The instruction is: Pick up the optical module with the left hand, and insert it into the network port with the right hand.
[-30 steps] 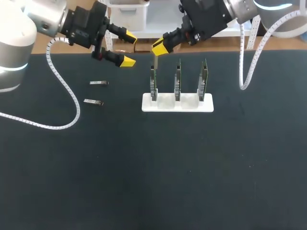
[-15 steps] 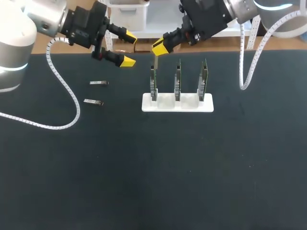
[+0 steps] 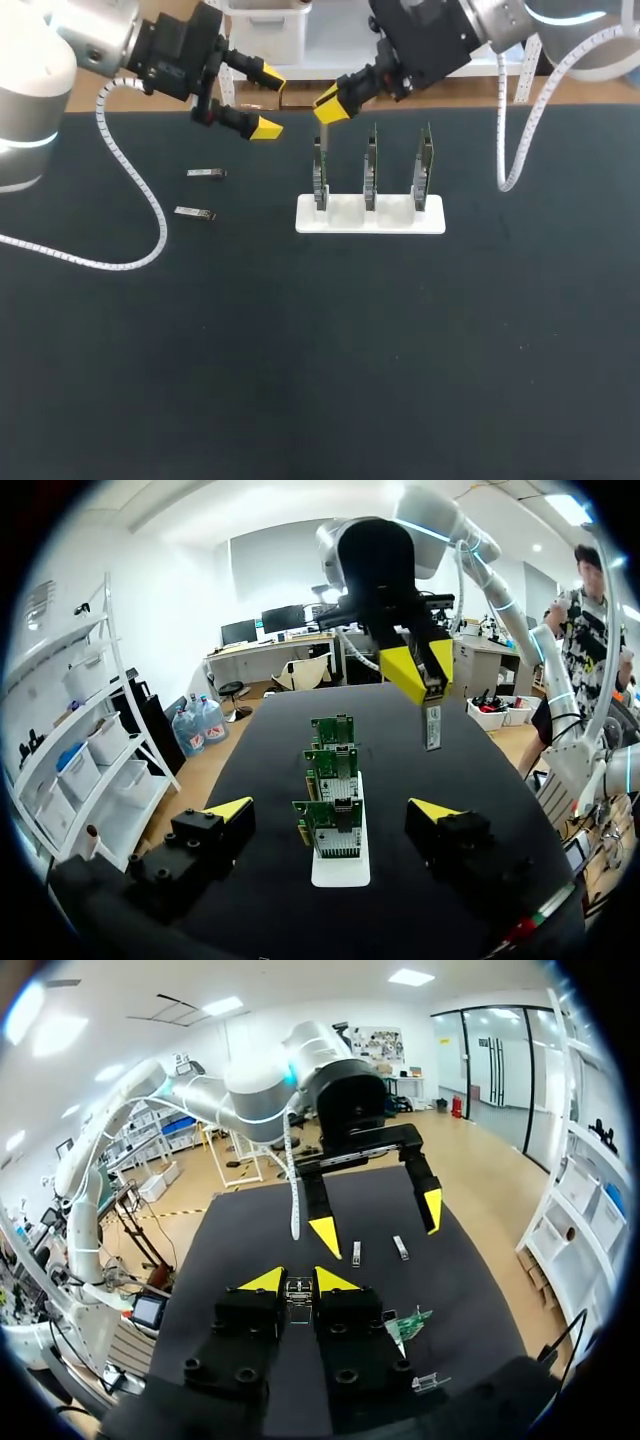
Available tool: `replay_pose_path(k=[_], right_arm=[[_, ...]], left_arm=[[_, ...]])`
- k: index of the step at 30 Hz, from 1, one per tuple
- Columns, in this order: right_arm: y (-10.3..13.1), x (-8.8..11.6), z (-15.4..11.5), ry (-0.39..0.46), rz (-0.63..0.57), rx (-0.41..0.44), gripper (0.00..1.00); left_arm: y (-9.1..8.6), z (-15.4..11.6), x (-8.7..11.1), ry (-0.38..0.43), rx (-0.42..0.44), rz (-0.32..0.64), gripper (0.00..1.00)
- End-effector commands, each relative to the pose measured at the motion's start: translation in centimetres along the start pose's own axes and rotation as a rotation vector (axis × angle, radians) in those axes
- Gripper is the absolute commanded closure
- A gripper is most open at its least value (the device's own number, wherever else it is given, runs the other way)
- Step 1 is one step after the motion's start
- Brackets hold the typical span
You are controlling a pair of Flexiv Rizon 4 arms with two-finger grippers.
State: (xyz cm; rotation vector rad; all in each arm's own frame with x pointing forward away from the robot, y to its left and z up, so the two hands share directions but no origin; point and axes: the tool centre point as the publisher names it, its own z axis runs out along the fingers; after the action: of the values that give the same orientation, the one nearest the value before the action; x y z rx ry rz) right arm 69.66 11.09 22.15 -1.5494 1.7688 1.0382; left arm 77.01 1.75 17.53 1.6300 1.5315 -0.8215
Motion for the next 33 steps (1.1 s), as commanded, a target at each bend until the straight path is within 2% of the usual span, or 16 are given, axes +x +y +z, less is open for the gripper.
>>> replay_pose_path(k=[1,10,13,33], right_arm=[[1.0,-0.3,-0.3,0.012,-0.010,0.016,1.00],[1.5,0.0,-1.0,0.048,-0.014,0.023,1.00],[1.2,0.3,-1.4,0.036,-0.008,0.026,1.00],[0.2,0.4,-1.0,0.050,-0.016,-0.039,1.00]], left_arm=[[0.2,0.0,-0.1,0.006,0.005,-0.002,0.00],[0.2,0.0,-0.1,0.006,0.005,-0.002,0.00],[0.2,0.0,-0.1,0.006,0.005,-0.002,0.00],[0.2,0.0,-0.1,0.006,0.005,-0.002,0.00]])
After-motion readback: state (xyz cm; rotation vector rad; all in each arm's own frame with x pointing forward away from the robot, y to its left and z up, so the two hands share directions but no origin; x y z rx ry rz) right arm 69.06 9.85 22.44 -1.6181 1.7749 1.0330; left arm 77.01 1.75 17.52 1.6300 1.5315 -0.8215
